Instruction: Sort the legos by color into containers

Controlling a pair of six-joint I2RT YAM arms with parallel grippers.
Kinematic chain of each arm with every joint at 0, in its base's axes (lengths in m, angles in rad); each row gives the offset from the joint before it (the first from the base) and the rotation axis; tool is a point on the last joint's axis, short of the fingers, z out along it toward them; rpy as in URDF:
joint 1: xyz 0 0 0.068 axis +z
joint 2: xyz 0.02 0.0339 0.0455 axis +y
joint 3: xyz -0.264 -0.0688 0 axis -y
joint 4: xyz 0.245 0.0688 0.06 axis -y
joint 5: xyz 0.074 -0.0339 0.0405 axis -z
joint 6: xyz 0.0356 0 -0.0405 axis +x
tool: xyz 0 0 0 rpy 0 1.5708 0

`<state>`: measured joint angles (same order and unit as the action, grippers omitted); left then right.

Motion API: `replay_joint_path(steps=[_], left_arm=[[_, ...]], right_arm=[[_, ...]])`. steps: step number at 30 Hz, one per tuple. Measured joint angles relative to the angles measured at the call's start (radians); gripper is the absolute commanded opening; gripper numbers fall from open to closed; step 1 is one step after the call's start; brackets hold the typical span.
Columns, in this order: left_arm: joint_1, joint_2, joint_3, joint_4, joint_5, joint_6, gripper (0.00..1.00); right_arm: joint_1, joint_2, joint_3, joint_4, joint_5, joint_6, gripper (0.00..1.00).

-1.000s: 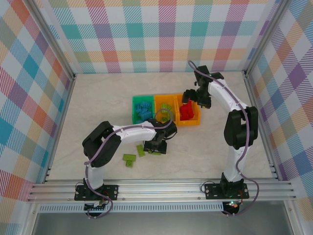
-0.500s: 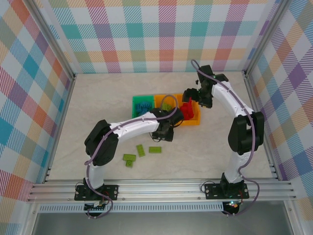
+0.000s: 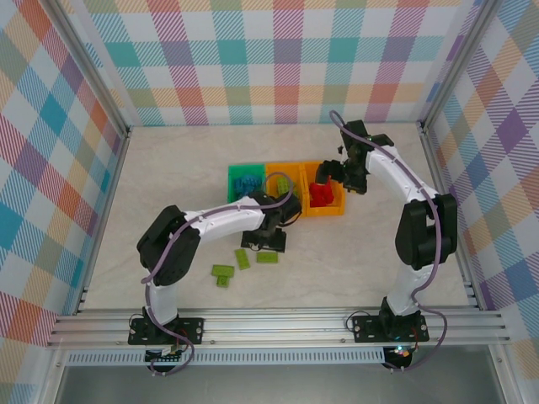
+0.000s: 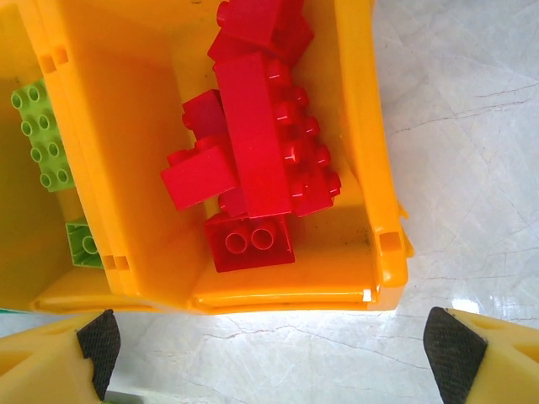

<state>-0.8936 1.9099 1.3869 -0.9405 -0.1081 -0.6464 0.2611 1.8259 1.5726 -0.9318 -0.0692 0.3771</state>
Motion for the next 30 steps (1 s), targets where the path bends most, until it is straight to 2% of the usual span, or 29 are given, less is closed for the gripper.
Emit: replay_joint_path(steps=[6, 20, 30], left_arm=[[-0.040, 0.000, -0.016, 0.017, 0.018, -0.050, 0.81], [-0.041, 0.000, -0.089, 0.087, 0.074, -0.109, 0.81], [-0.041, 0.005, -0.089, 0.109, 0.100, -0.124, 0.74]], right_arm=[[0.000, 0.000, 0.000, 0.010, -0.004, 0.000, 0.95], [0.000, 0.000, 0.000, 0.011, -0.003, 0.000, 0.95], [-0.005, 0.000, 0.000, 0.010, -0.003, -0.005, 0.95]])
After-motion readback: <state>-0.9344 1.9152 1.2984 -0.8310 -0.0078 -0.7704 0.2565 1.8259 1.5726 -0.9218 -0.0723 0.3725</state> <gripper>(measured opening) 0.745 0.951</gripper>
